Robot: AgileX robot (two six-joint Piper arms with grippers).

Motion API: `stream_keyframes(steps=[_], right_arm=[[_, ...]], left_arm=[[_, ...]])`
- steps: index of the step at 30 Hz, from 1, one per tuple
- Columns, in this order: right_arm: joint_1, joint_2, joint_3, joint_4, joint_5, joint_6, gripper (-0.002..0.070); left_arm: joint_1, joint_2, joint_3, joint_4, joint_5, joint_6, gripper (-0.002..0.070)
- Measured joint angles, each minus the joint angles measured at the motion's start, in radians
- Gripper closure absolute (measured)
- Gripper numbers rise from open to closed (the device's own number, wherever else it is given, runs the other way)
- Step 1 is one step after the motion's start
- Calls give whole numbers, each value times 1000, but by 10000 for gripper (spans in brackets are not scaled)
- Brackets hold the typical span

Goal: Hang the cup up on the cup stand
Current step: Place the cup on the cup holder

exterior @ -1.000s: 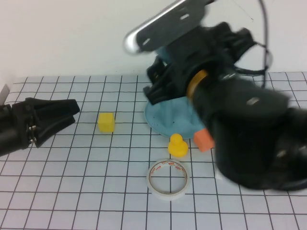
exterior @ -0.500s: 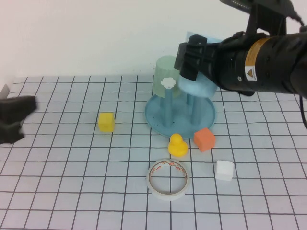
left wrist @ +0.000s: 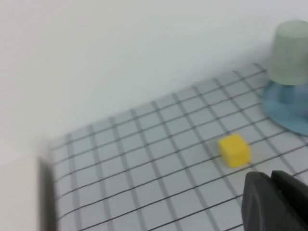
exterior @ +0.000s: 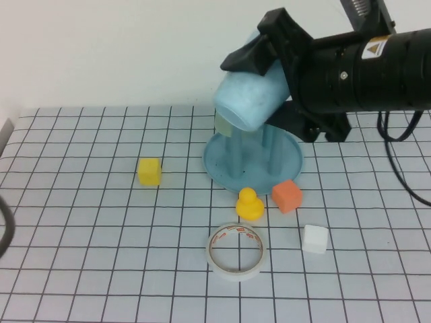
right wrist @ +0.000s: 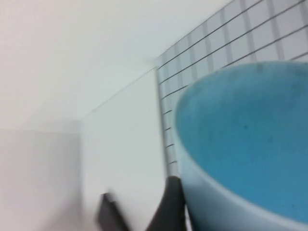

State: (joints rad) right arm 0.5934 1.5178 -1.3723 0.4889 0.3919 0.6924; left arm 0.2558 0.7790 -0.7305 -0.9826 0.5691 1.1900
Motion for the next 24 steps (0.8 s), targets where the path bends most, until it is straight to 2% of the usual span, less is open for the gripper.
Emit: stream_keyframes(steps=[7,13,19,24], right_arm=[[-61,73,0,502,37,-252,49],[-66,148,0,904,31,-467,49],[-105,204,0,1157,28,-560,49],[-159,238,0,1204,70,-587,49]], left_arm=[[0,-128,43,262,-34,-216,675],[0,-253,151,376,-70,-321,675],[0,-321,218,397,-52,-354,675],[0,-327,228,398,-34,-364,675]])
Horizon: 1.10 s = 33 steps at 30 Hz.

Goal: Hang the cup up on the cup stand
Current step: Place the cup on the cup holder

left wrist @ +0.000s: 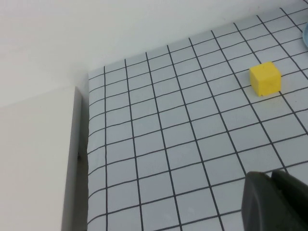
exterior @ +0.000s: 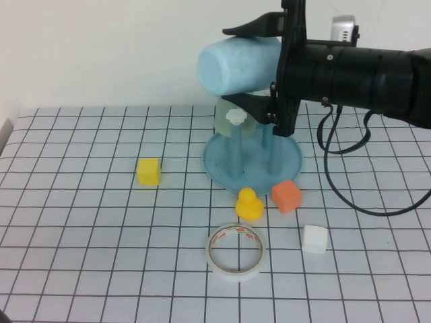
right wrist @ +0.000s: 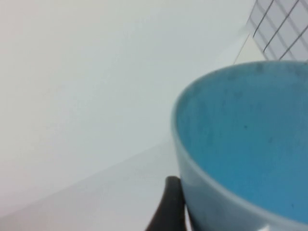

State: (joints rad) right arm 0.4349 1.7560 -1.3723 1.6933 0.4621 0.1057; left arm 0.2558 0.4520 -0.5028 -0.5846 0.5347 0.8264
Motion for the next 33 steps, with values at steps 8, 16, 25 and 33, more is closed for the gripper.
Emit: stream_keyframes(steps=[8,16,25,33], right_arm=[[-11,26,0,6,15,-63,49],[-11,26,0,7,11,-73,49],[-11,26,0,8,11,-77,49],[-11,26,0,10,-34,154,49]], left_arm=[[0,0,2,-6,0,-2,675],[-19,0,2,-6,29,-2,675],[-42,-1,2,-6,53,-4,675],[-42,-1,2,-6,53,-4,676]])
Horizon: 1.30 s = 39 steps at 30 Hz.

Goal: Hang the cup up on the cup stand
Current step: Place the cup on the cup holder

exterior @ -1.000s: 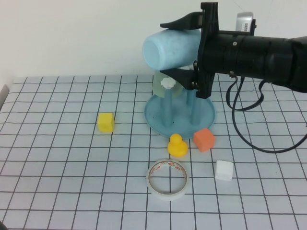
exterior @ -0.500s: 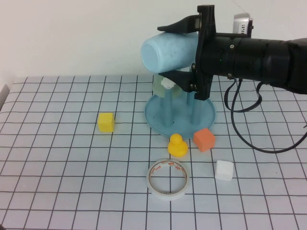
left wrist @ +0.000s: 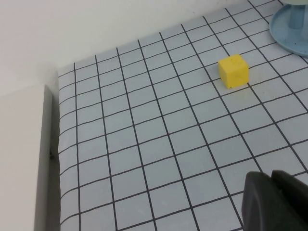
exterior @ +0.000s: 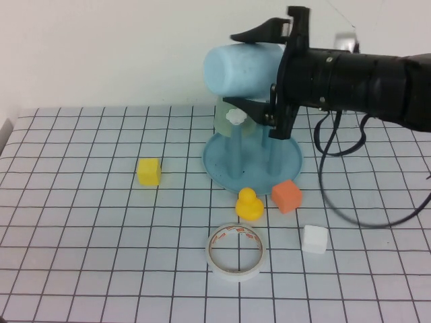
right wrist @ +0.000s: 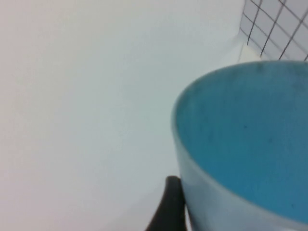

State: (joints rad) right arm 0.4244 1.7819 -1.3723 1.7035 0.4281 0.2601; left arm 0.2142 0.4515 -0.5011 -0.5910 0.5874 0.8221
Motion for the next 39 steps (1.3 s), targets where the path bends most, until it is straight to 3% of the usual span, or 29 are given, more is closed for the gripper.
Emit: stream_keyframes(steps=[4,16,31,39], right_arm=[[0,5,0,2,-21,350,49],[-101,50,0,4,25,797,49],[-139,58,0,4,33,1097,50],[-139,58,0,4,36,1137,50]], left_arm=[[0,0,0,0,1,0,676],[0,0,0,0,7,0,676],[0,0,0,0,27,0,676],[0,0,0,0,29,0,676]])
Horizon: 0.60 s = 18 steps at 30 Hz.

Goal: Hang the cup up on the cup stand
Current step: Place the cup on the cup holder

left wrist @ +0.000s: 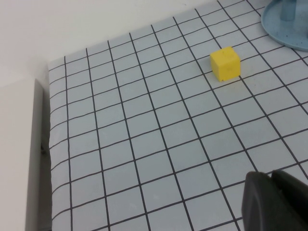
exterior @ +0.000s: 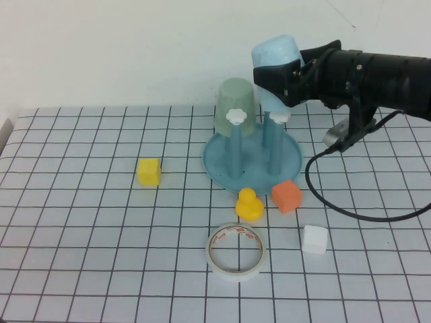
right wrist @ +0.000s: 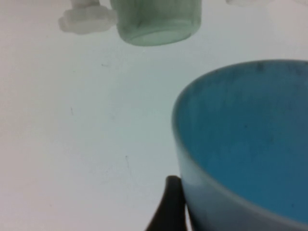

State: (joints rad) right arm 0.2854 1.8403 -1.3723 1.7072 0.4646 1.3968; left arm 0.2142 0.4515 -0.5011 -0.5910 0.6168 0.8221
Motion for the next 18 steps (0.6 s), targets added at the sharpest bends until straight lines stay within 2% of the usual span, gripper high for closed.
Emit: stream_keyframes(steps=[18], right_arm=[[0,49,0,0,36,-57,50]], left_arm=[[0,0,0,0,14,0,676]])
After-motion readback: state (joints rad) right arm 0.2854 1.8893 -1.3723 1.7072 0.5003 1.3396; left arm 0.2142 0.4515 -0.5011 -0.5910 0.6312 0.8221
